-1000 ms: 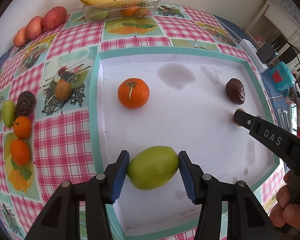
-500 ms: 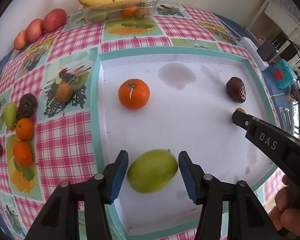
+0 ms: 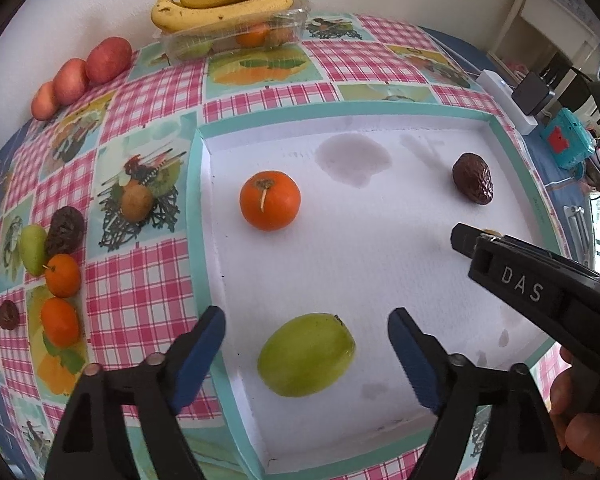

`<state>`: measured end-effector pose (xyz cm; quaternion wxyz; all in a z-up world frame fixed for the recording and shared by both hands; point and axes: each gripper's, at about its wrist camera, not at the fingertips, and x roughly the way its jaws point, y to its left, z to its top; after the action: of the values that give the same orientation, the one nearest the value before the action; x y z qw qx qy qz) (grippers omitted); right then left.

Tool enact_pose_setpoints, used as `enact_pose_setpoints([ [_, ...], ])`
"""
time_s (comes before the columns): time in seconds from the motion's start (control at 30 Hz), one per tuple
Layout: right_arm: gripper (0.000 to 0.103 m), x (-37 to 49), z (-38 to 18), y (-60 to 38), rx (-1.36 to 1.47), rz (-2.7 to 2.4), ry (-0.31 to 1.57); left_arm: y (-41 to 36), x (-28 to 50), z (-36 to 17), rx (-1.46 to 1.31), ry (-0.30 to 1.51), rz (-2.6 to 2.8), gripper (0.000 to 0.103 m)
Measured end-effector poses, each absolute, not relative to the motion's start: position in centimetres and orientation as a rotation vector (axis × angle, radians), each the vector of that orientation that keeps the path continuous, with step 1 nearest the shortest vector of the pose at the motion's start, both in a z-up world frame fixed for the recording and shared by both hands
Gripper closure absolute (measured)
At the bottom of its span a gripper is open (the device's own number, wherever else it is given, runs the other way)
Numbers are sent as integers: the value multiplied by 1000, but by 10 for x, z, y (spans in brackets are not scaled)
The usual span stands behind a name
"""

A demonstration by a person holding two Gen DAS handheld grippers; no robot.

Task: Organize fruits
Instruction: 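Withdraw both open tools from the tray toward the remaining fruits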

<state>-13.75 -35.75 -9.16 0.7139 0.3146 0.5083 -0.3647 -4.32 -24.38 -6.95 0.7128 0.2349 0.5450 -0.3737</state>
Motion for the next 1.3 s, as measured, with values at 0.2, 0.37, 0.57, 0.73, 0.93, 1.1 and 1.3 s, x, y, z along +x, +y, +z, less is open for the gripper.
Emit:
enact_pose_setpoints([
  [0.2,31,-139,-81,-356,682,-814,1092,-237,-41,-48,461,1145,-859,0],
  [0.37,13,-143,-62,-353,637,-833,1016,-230,-35,-34,429,1103,-845,0],
  [0.57,8,-142,-57,-353,624,-838,980,-203,-2,-21,359,1054,-726,0],
  [0.73,8,-141,-55,-351,610,-846,964,-167,34,-14,337,999,-561,0],
  [0.93,8,-128,-49,-341,607,-788,946,-112,73,-10,269,1001,-397,0],
  [1.1,8,-102,-42,-314,592,-654,940,-77,91,-2,229,986,-320,0],
  [1.3,8,-73,-35,-277,525,-553,950,-36,109,7,194,963,-225,0],
])
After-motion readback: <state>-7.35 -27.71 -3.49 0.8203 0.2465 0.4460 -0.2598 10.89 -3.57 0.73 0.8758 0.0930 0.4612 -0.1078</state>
